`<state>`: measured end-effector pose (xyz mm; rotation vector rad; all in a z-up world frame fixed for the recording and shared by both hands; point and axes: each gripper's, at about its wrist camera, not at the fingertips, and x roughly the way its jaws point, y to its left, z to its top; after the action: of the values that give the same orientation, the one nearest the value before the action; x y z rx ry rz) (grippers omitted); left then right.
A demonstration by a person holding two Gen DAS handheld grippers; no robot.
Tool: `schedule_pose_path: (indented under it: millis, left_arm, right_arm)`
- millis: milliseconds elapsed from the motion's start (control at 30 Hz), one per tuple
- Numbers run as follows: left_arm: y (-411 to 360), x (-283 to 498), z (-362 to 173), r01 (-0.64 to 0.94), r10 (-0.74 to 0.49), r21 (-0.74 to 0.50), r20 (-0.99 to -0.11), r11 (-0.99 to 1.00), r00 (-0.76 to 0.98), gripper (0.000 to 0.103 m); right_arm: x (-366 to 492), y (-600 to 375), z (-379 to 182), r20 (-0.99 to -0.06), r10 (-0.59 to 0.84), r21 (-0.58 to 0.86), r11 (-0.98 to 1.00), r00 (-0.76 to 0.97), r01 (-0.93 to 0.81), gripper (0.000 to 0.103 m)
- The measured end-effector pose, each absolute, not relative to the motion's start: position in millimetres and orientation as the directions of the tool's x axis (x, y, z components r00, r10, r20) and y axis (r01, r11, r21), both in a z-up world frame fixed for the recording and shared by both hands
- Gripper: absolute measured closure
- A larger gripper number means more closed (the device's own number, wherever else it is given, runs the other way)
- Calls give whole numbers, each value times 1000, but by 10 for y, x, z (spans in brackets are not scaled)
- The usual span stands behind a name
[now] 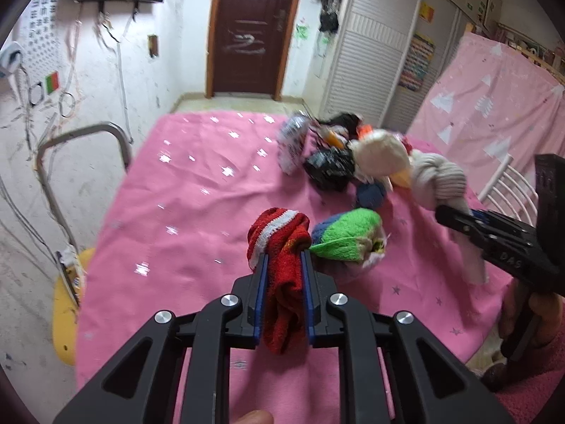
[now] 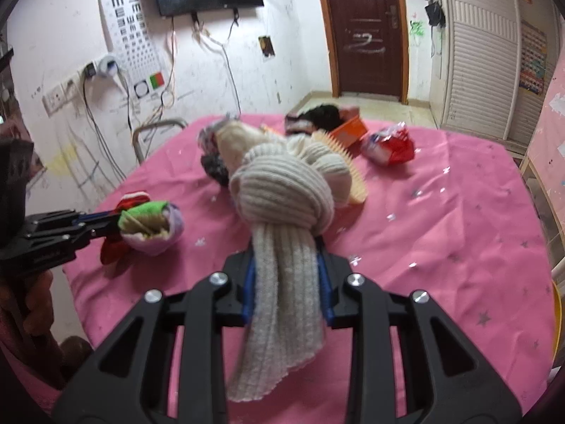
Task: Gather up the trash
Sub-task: 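Grasp the red striped knit hat with the left tool while the right tool grasps the cream knit bundle, then carry both items to the yellow bin and open both tools to drop them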
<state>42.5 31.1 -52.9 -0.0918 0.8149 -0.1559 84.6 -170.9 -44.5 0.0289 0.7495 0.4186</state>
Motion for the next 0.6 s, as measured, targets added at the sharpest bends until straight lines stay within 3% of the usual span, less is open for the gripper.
schedule_pose_path:
  millis: [233, 600]
  left_arm:
    - [360, 364, -252, 56, -87, -67, -685, 996, 723, 94]
    - [-289, 552, 169, 192, -165, -26, -634, 981, 755, 94]
  right_arm:
    - [794, -1908, -291, -604, 375, 183, 924, 703, -336, 76]
    - [671, -2674, -51, -523, 295, 214, 953, 800, -213, 76]
